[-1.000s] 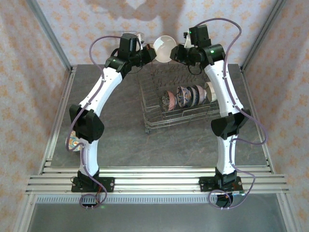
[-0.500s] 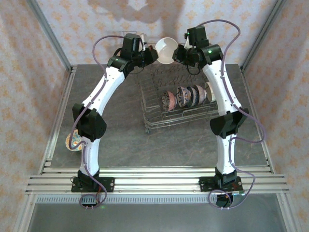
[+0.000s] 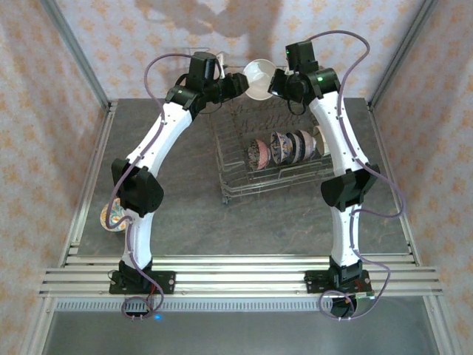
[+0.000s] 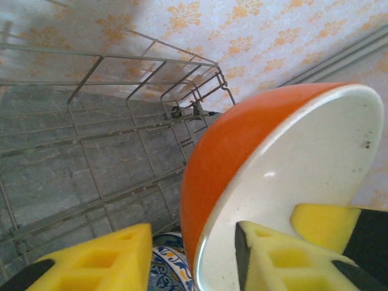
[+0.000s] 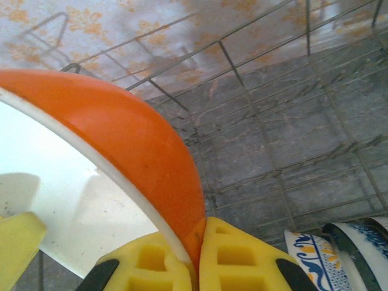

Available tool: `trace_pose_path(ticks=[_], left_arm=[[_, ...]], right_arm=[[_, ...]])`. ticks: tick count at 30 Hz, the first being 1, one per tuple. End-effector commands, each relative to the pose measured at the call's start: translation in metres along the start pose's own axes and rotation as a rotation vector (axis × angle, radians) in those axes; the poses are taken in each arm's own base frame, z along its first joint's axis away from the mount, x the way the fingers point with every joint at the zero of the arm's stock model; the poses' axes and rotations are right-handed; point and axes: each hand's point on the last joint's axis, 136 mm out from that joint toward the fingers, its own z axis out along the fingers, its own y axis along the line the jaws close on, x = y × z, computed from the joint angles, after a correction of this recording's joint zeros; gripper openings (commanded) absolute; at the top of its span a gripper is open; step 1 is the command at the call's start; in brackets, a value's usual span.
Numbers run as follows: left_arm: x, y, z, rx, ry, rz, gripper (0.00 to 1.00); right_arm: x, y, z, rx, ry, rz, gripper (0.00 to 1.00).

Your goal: Load the bowls into the dish rack

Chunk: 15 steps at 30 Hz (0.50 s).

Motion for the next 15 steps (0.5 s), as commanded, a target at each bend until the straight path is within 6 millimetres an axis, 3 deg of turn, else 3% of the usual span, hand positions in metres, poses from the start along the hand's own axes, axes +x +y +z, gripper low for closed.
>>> trace_pose_path(ticks=[1, 8, 11, 15], left_arm=[[-0.006, -0.015, -0.012, 0.031, -0.017, 0.048, 0.54], [-0.029, 0.011, -0.037, 0.018, -0.08, -0.008, 0.64], [-0.035, 0.026, -0.046, 0.007, -0.1, -0.014, 0.65], [-0.043, 0.061, -0.055, -0.041, -0.114, -0.051, 0.65]], right_arm=[[-0.017, -0.015, -0.011, 0.086, -0.083, 0.025, 0.0], [-0.026, -0.052, 0.0, 0.219, -0.119, 0.083, 0.0], [-0.027, -0.08, 0.011, 0.305, -0.124, 0.112, 0.0], [-0.029, -0.124, 0.025, 0.462, -0.15, 0.143, 0.0]])
